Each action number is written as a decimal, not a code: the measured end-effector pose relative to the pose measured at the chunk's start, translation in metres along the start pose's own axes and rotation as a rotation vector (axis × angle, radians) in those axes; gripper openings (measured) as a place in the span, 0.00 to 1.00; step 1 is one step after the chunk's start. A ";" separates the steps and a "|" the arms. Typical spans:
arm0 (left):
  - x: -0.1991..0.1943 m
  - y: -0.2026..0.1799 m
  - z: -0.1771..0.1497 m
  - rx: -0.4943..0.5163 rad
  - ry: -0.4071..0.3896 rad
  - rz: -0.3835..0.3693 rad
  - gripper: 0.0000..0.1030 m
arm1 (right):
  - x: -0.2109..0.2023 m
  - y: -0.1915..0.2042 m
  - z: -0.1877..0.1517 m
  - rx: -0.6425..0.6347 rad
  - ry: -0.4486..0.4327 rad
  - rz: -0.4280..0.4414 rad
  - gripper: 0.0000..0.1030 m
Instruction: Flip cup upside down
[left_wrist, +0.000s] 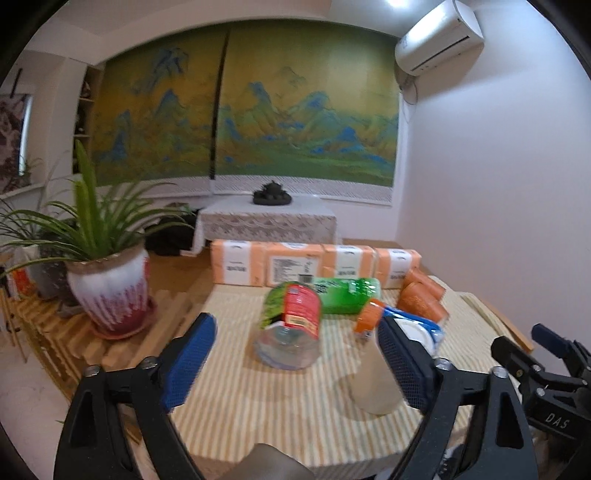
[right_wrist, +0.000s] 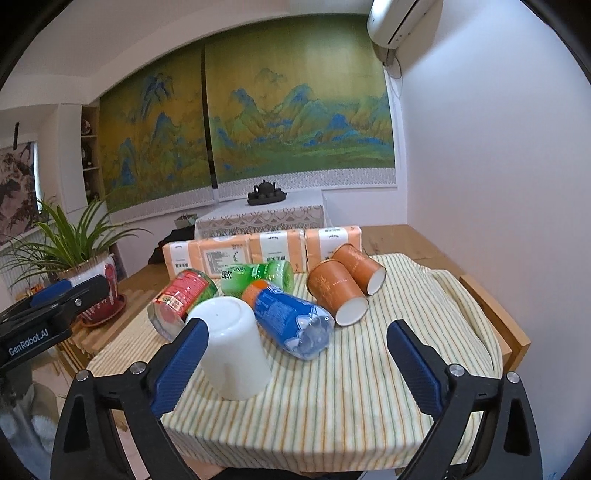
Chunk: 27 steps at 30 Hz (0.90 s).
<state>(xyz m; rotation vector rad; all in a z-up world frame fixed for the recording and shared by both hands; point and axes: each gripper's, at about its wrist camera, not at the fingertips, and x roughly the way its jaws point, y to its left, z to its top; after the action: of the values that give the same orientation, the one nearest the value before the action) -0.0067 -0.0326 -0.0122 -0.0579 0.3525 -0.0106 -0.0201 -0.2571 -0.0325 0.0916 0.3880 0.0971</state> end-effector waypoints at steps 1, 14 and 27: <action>-0.002 0.002 0.000 0.001 -0.013 0.008 1.00 | 0.000 0.001 0.000 -0.001 -0.005 -0.003 0.94; -0.018 0.016 -0.002 -0.019 -0.043 0.079 1.00 | -0.001 0.013 -0.001 -0.011 -0.014 0.012 0.95; -0.021 0.009 -0.003 -0.004 -0.041 0.074 1.00 | -0.007 0.014 -0.002 -0.013 -0.024 0.003 0.95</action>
<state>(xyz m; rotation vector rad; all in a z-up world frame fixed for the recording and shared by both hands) -0.0274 -0.0231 -0.0080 -0.0491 0.3130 0.0642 -0.0285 -0.2436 -0.0301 0.0806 0.3635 0.1016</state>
